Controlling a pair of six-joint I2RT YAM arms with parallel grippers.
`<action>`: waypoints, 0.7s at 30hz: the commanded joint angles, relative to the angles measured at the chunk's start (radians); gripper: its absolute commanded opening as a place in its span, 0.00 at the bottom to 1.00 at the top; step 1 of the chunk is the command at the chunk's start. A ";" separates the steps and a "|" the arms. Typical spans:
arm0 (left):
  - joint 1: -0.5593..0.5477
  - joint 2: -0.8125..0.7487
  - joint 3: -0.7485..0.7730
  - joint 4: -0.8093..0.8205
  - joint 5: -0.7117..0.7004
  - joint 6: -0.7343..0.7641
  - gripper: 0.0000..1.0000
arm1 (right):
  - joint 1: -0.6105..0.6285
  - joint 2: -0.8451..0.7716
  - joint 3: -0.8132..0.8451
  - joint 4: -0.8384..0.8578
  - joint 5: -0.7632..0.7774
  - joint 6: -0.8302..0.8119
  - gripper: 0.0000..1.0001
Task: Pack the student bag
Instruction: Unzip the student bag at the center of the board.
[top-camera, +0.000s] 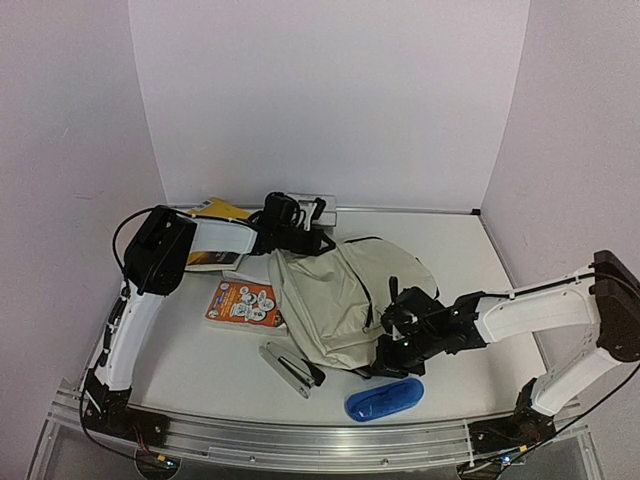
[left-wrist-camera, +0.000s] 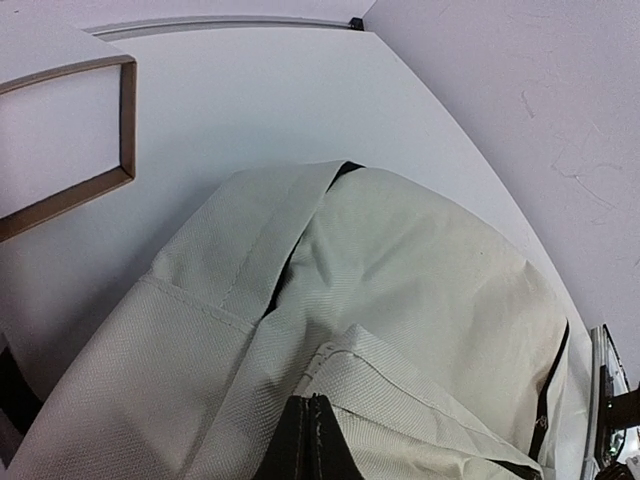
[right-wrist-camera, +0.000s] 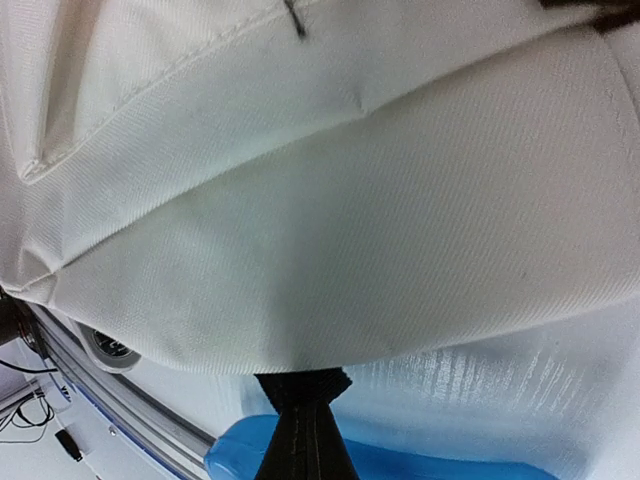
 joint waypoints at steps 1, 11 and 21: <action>0.035 -0.066 0.015 0.051 0.023 0.000 0.10 | 0.008 -0.058 0.062 -0.059 0.112 -0.003 0.00; 0.033 -0.401 -0.259 -0.029 -0.087 -0.091 0.75 | -0.005 0.037 0.428 -0.361 0.630 -0.252 0.61; 0.027 -0.601 -0.498 -0.227 -0.206 -0.341 0.88 | -0.125 0.272 0.652 -0.353 0.709 -0.500 0.72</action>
